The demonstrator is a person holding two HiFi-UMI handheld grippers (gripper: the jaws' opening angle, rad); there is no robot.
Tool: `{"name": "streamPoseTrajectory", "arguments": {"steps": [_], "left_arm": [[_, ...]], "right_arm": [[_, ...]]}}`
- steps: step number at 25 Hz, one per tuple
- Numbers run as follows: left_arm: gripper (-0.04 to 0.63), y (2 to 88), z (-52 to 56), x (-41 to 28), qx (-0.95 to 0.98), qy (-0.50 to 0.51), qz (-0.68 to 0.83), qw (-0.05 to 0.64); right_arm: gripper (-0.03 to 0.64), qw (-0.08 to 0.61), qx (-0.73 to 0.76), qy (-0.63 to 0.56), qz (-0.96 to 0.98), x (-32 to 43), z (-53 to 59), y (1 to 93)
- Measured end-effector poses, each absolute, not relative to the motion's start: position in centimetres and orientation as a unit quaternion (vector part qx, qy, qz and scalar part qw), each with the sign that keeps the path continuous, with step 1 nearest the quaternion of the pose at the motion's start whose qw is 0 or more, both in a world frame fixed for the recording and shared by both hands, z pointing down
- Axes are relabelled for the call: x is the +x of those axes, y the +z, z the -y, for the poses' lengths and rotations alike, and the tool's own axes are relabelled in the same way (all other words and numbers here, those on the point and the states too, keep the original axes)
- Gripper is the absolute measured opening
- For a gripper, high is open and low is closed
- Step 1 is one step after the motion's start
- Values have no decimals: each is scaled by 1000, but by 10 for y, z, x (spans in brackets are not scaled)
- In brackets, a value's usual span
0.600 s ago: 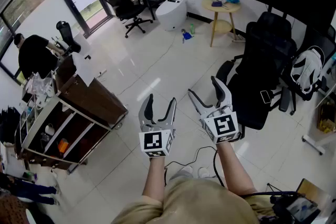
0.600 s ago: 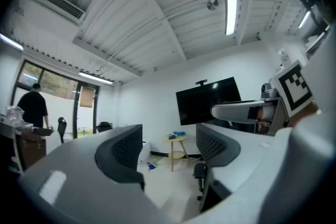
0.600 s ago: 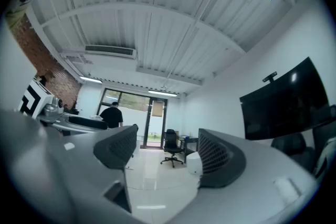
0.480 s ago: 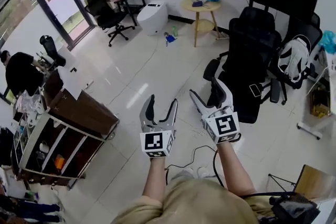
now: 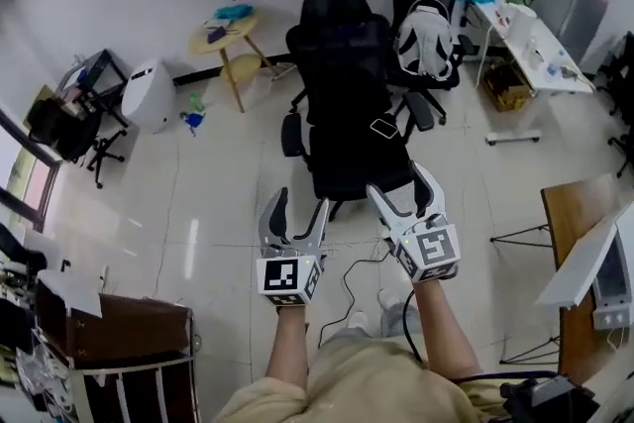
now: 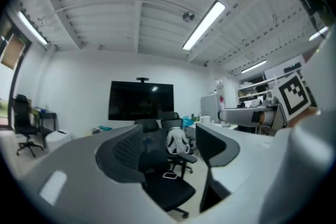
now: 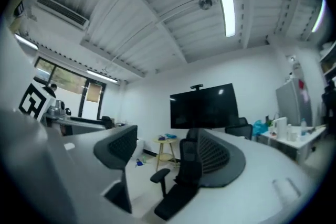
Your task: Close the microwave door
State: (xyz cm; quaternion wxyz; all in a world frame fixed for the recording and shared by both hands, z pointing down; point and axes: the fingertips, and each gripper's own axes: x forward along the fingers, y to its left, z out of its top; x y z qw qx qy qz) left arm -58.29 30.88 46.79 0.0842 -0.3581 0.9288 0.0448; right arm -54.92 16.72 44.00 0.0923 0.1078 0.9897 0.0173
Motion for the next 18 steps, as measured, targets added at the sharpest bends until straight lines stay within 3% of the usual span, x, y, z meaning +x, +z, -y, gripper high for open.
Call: {"name": "streamPoseTrajectory", "arguments": {"steps": [4, 7, 12, 18], "left_arm": [[313, 482, -211, -509, -471, 55, -875, 93], [313, 501, -136, -449, -539, 58, -835, 91], [311, 484, -32, -381, -635, 70, -762, 103], [311, 450, 74, -236, -724, 77, -675, 115]], "right_arm": [[350, 65, -1, 30, -997, -446, -91, 462], [348, 105, -69, 48, -991, -371, -29, 470], [347, 107, -172, 69, -977, -282, 48, 462], [345, 135, -291, 79, -944, -120, 136, 423]]}}
